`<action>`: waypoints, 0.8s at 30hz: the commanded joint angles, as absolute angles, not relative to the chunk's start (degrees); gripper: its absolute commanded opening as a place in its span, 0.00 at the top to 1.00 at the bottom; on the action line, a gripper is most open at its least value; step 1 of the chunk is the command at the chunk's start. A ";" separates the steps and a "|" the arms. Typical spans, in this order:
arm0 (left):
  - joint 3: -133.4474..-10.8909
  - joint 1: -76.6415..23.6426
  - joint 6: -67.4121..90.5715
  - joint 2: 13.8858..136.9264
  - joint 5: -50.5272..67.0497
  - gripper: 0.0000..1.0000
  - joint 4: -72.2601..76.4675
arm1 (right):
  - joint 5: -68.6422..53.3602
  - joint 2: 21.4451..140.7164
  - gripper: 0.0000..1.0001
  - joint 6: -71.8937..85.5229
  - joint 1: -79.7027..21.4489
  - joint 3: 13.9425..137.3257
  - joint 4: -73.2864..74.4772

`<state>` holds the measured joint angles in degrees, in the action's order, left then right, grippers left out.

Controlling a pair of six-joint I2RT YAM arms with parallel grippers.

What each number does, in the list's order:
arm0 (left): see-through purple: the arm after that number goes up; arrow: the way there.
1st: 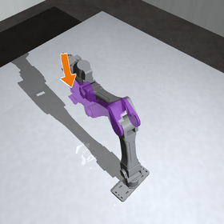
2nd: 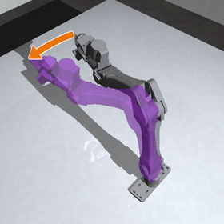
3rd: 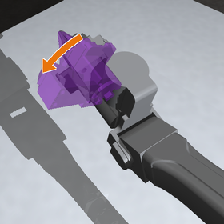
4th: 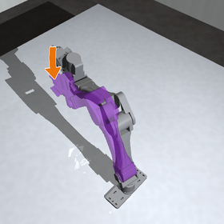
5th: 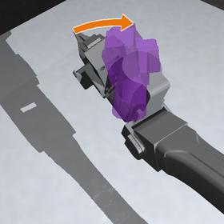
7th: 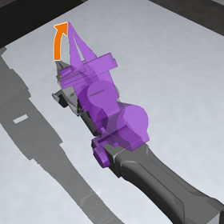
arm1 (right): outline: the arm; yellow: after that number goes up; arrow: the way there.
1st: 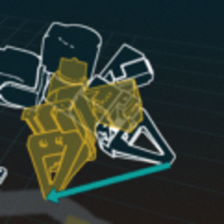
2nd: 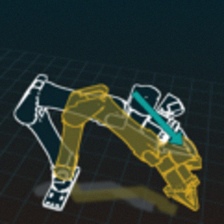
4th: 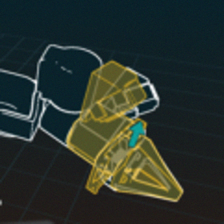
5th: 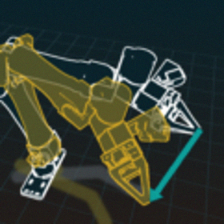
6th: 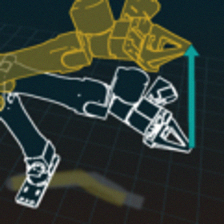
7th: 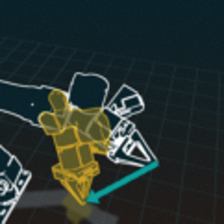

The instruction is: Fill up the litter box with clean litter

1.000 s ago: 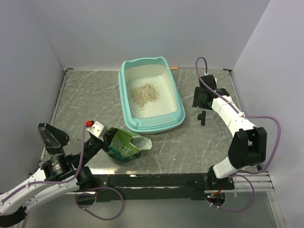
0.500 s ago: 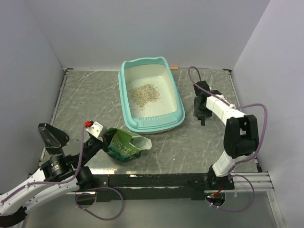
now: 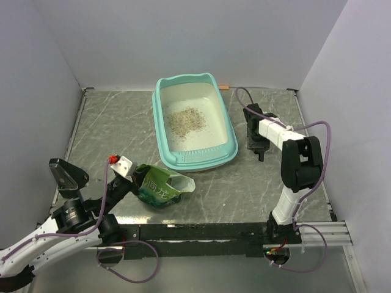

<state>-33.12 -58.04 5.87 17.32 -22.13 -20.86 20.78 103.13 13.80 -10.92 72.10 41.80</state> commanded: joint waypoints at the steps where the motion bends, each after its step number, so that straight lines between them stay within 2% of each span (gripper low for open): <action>1: -35.51 -57.74 7.03 16.08 -22.76 0.99 -16.87 | 23.38 105.38 0.46 13.97 -11.25 75.41 42.36; 24: -35.24 -57.74 6.77 16.26 -22.59 0.99 -16.61 | 26.01 111.53 0.51 14.33 -11.25 79.28 41.84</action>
<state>-33.12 -58.04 5.85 16.91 -22.13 -21.06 24.12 110.74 14.06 -11.05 77.28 41.65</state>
